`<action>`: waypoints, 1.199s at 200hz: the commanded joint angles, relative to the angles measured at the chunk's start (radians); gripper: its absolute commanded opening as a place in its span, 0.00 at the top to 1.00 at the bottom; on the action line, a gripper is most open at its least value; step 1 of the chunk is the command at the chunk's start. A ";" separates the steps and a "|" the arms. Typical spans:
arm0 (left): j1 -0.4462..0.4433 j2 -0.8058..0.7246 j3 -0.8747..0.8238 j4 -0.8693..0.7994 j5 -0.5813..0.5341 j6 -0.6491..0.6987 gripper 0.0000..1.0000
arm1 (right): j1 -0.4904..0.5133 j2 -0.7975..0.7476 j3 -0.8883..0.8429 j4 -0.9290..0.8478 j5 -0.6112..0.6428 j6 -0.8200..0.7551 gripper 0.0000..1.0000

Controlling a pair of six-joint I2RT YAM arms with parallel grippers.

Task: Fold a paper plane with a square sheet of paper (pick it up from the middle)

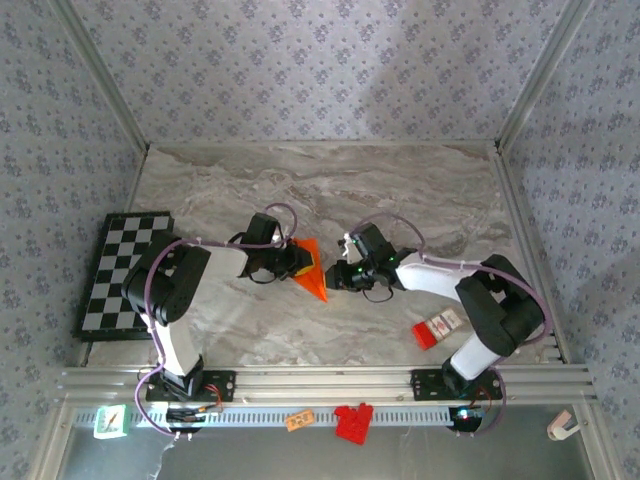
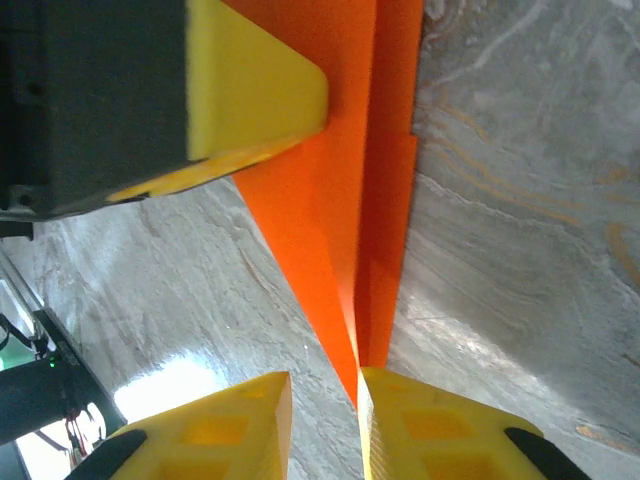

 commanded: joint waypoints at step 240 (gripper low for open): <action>-0.006 0.047 0.035 -0.023 0.006 0.018 0.82 | 0.058 0.199 0.086 -0.009 -0.026 -0.017 0.82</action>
